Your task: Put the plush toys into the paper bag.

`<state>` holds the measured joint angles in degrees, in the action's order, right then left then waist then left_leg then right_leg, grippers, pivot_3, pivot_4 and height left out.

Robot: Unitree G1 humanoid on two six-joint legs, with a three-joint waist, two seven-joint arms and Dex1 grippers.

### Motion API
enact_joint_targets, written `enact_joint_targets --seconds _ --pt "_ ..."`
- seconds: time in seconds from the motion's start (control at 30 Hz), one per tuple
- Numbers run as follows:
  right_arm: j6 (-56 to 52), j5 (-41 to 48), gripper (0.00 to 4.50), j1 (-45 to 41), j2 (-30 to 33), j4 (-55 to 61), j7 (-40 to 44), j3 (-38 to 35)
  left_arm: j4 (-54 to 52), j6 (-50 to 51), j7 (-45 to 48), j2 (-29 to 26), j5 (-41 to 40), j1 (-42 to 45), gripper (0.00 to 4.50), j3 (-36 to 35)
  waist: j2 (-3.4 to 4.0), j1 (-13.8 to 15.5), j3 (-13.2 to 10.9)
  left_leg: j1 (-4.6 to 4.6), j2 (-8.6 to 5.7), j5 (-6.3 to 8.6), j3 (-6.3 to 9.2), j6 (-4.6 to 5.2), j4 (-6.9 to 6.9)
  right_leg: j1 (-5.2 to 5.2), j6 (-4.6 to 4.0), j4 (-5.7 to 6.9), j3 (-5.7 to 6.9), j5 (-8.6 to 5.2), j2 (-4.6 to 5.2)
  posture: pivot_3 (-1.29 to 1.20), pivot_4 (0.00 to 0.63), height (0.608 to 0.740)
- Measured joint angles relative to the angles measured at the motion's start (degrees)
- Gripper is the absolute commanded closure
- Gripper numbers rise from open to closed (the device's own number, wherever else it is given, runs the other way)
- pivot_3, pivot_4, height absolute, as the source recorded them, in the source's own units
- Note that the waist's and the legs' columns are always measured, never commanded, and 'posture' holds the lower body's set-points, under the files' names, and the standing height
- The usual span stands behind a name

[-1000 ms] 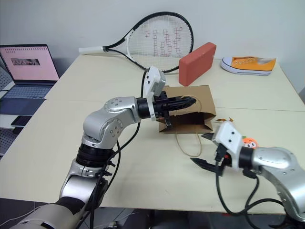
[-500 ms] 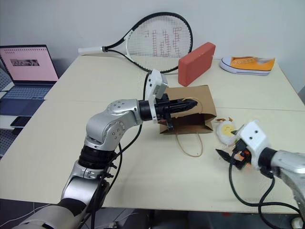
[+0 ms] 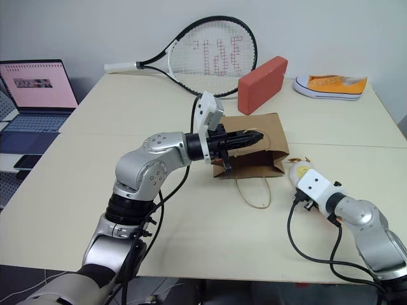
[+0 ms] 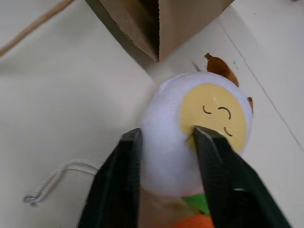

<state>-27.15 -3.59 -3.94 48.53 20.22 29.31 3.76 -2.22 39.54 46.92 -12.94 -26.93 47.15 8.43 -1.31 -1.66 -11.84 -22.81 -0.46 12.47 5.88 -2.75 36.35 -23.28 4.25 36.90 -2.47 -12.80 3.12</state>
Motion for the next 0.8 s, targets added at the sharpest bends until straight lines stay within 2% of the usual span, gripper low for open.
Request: enact_joint_targets --seconds 0.03,0.07,0.3,0.43,0.57,0.63,0.8 --pt "0.6 -0.7 4.33 -0.1 0.0 -0.4 -0.1 0.1 0.0 0.0 0.0 -0.1 0.0 0.0 4.5 0.0 0.0 0.0 0.0 0.0 0.0 0.0 0.0 0.0 0.0 0.0 0.0 0.0 0.0 0.0 0.0 0.0 0.15 0.74" --pt "1.2 -1.6 4.48 -0.2 -0.1 -0.6 -0.2 0.2 0.0 0.0 0.0 -0.2 0.0 0.0 4.5 0.0 0.0 0.0 0.0 0.0 0.0 0.0 -0.01 0.0 0.0 0.0 0.0 0.0 -0.01 0.0 0.0 0.0 0.15 0.74" --pt "3.3 -2.9 4.48 -0.8 -1.6 -1.5 0.3 -0.7 0.0 0.0 0.0 -0.2 0.0 0.0 4.5 0.0 0.0 0.0 0.0 0.01 0.0 0.0 -0.01 0.0 0.0 0.0 0.01 0.02 -0.02 0.01 0.0 0.0 0.15 0.74" --pt "-2.2 4.0 4.48 -0.3 -0.3 6.4 6.3 -7.4 0.1 0.0 -0.1 -0.1 -0.1 0.3 4.5 -0.1 0.01 0.0 0.0 -0.01 0.0 0.0 0.05 0.0 -0.01 0.0 0.01 0.02 0.01 0.01 0.0 0.0 0.15 0.74" --pt "-12.8 14.3 4.48 1.8 2.9 17.8 13.7 -16.0 0.6 0.0 -0.1 -0.2 -0.1 0.9 4.5 -1.1 0.0 0.1 0.0 -0.02 -0.01 0.0 0.1 0.0 0.0 0.03 0.01 0.02 0.06 0.01 0.0 0.0 0.15 0.74" --pt "-17.2 18.7 4.48 2.3 3.8 21.6 15.8 -18.4 0.7 0.0 -0.1 -0.2 -0.1 1.1 4.5 -1.4 0.0 0.1 0.0 -0.01 0.0 0.0 0.09 0.0 0.02 0.05 0.01 0.01 0.06 0.01 -0.01 0.0 0.15 0.74" --pt "-24.9 27.4 4.48 0.8 3.4 27.3 16.8 -18.5 1.1 0.0 -0.1 -0.1 -0.1 2.8 4.5 -1.6 0.0 0.0 0.0 0.0 0.01 0.0 0.07 0.0 0.02 0.05 0.01 0.01 0.05 0.01 -0.01 0.0 0.15 0.74"
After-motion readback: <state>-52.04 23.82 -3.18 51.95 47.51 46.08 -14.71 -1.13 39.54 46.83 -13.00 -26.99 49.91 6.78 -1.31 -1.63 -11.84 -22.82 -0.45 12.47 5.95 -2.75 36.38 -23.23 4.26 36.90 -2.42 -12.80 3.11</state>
